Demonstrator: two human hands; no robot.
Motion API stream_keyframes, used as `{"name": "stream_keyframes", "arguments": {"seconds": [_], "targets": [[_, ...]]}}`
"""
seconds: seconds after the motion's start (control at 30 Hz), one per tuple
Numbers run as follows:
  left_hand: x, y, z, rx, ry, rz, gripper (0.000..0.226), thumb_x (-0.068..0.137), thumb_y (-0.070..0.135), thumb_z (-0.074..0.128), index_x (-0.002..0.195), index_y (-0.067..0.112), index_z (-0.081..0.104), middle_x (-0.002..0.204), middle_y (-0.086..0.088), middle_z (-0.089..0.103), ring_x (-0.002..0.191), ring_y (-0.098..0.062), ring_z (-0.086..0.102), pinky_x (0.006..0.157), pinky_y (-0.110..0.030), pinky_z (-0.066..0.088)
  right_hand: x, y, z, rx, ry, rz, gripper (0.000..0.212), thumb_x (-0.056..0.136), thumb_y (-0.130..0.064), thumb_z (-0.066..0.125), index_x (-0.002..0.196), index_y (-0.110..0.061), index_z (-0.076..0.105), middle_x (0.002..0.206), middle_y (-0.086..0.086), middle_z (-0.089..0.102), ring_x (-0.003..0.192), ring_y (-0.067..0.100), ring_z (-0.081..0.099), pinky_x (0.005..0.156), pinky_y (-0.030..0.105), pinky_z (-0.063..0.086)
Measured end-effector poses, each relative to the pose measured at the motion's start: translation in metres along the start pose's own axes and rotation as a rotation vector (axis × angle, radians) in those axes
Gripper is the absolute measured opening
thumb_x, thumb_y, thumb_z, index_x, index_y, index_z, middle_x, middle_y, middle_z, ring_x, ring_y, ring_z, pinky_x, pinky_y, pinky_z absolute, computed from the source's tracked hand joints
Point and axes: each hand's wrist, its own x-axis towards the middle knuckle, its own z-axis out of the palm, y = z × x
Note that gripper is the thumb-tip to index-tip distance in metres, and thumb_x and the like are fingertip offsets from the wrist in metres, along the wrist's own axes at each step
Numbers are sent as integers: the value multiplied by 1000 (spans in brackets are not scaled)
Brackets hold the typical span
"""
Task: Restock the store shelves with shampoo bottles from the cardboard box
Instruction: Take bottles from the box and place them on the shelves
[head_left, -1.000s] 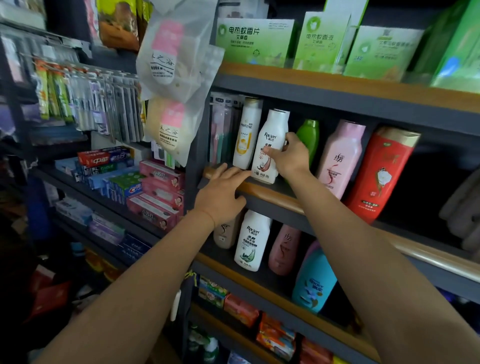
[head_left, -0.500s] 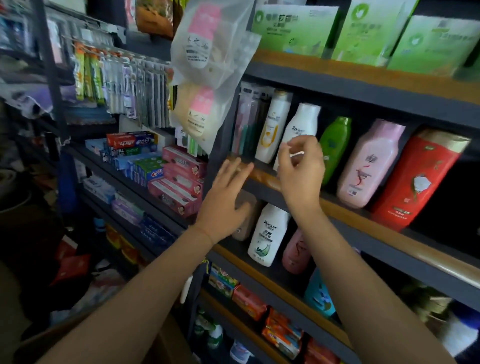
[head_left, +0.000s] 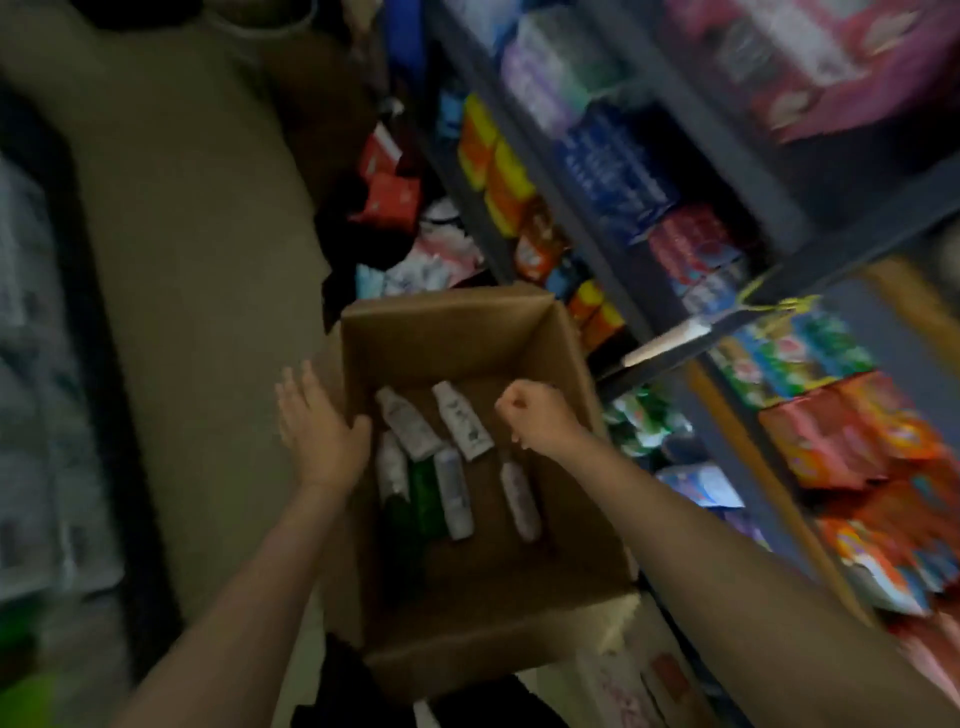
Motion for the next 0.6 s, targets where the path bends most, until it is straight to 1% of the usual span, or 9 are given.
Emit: {"name": "stream_keyframes", "arguments": {"seconds": [0.03, 0.1, 0.17, 0.2, 0.27, 0.33, 0.4, 0.5, 0.6], "targets": [[6, -14, 1, -97, -42, -62, 93, 90, 18, 68, 159, 12, 7, 164, -15, 16, 151, -32, 16, 122, -45, 17, 15, 2, 23, -26, -45, 12, 21, 98, -24, 54, 88, -7, 61, 77, 4, 59, 72, 19, 58, 63, 30, 45], [17, -28, 4, -265, -139, -110, 92, 93, 25, 67, 159, 20, 5, 163, -7, 23, 148, -25, 27, 120, -44, 27, 42, 4, 64, -55, -128, 31, 18, 97, -21, 55, 84, -9, 59, 80, 4, 57, 75, 19, 56, 69, 30, 44], [31, -33, 13, -371, -186, -85, 84, 93, 31, 67, 158, 27, 14, 157, 0, 35, 141, -14, 35, 117, -41, 33, 69, 5, 100, -83, -191, 73, 16, 97, -18, 55, 90, -6, 61, 90, 10, 61, 83, 23, 59, 73, 31, 45], [40, -31, 17, -422, -200, -66, 78, 92, 35, 68, 155, 31, 23, 152, 4, 41, 137, -10, 39, 115, -38, 36, 84, 7, 115, -91, -205, 92, 20, 97, -16, 55, 99, 2, 63, 100, 18, 64, 92, 30, 61, 75, 35, 47], [58, -28, 26, -476, -236, -29, 70, 87, 45, 69, 149, 40, 36, 144, 11, 52, 131, -8, 49, 111, -42, 42, 111, 11, 140, -91, -214, 122, 31, 95, -13, 56, 113, 13, 60, 114, 29, 62, 103, 39, 61, 80, 41, 49], [77, -30, 34, -505, -256, -10, 73, 83, 46, 69, 148, 41, 35, 139, 11, 55, 127, -10, 53, 107, -45, 46, 135, 17, 159, -113, -227, 158, 39, 94, -18, 59, 124, 7, 56, 124, 25, 59, 110, 35, 58, 76, 30, 44], [89, -33, 38, -530, -267, -11, 76, 82, 44, 66, 150, 41, 31, 141, 9, 53, 127, -11, 53, 107, -46, 47, 155, 25, 174, -121, -244, 192, 52, 94, -26, 61, 136, 1, 46, 134, 19, 54, 118, 31, 54, 78, 22, 36], [91, -32, 39, -588, -263, 1, 72, 83, 39, 60, 150, 35, 35, 139, 8, 55, 127, -10, 54, 108, -46, 45, 179, 38, 190, -162, -282, 196, 67, 92, -33, 65, 144, 0, 37, 141, 18, 49, 123, 30, 51, 81, 21, 35], [89, -33, 40, -645, -240, -12, 68, 87, 34, 62, 151, 29, 38, 131, 14, 59, 121, -2, 56, 108, -41, 47, 189, 47, 207, -180, -312, 153, 70, 89, -32, 71, 143, -2, 39, 143, 15, 49, 127, 30, 50, 90, 24, 40]]}}
